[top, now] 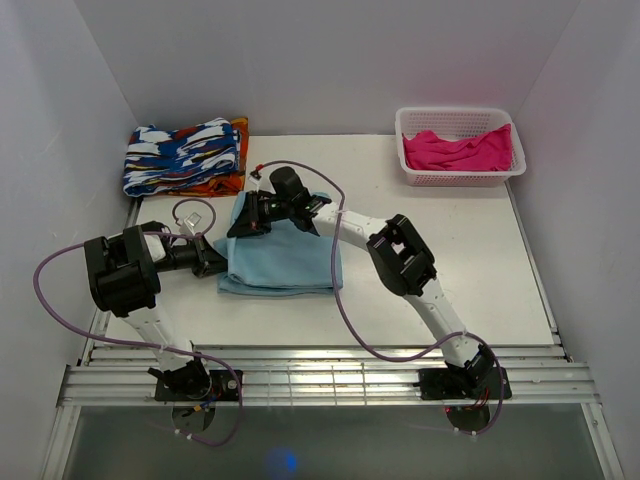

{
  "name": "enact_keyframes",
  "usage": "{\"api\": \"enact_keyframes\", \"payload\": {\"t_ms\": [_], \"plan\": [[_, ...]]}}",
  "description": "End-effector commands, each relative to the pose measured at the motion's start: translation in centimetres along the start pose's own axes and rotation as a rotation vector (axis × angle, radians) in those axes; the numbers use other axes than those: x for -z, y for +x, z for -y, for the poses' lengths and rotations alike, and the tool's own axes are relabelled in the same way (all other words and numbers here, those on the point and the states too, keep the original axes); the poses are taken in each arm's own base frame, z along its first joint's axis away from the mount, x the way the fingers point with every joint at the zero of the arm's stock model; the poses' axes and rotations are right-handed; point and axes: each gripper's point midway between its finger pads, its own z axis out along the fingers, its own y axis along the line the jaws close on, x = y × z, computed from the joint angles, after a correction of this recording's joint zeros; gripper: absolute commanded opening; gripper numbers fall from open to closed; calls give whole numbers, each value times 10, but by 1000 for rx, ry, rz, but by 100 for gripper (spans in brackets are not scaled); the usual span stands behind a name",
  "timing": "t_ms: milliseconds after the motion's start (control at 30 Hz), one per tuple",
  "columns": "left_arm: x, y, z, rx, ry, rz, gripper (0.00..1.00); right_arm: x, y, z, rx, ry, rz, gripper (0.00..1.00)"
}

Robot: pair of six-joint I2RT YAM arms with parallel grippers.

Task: Fold and stack the trousers
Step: Fold the trousers

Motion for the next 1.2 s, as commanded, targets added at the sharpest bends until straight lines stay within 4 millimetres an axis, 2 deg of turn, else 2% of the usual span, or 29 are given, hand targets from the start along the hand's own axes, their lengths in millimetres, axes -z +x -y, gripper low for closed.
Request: {"api": "enact_keyframes", "payload": {"t_ms": [0, 267, 467, 533, 567, 667, 700, 767, 833, 867, 900, 967, 1000, 1067, 1100, 1167], "plan": [[-5, 7, -9, -11, -22, -15, 0, -8, -10, -29, 30, -57, 41, 8], [-6, 8, -12, 3, -31, -11, 0, -26, 7, -29, -14, -64, 21, 8], [-6, 10, -15, 15, -47, -10, 0, -38, 6, -16, -2, -53, 37, 8], [-5, 8, -18, 29, -81, -6, 5, -41, 8, -11, -2, -53, 32, 8], [-4, 8, -19, 29, -93, -5, 18, -40, 9, -11, -1, -55, 29, 13], [4, -1, -21, 70, -162, 13, 35, -36, 12, -14, 2, -61, 21, 30], [6, -4, -21, 71, -178, 16, 44, -32, 10, -22, 10, -72, 24, 40], [18, -17, -20, 67, -237, 36, 51, -26, 9, -22, 11, -74, 21, 65], [29, -27, -19, 49, -292, 59, 59, -16, 4, -34, 39, -91, 25, 71], [36, -27, -21, 54, -320, 55, 62, -11, 2, -41, 57, -107, 23, 76], [43, -36, -19, 32, -345, 70, 63, -4, -2, -54, 77, -126, 28, 79], [56, -39, -20, 25, -404, 76, 67, 8, -8, -65, 124, -150, 28, 86], [63, -40, -25, 25, -458, 81, 69, 18, -13, -80, 160, -171, 32, 94], [75, -39, -28, 6, -506, 66, 72, 34, -20, -86, 230, -185, 22, 97], [78, -38, -30, -13, -518, 49, 72, 49, -26, -93, 254, -187, 27, 97], [90, -38, -29, -8, -534, 50, 72, 64, -24, -95, 329, -209, -6, 96]]}}
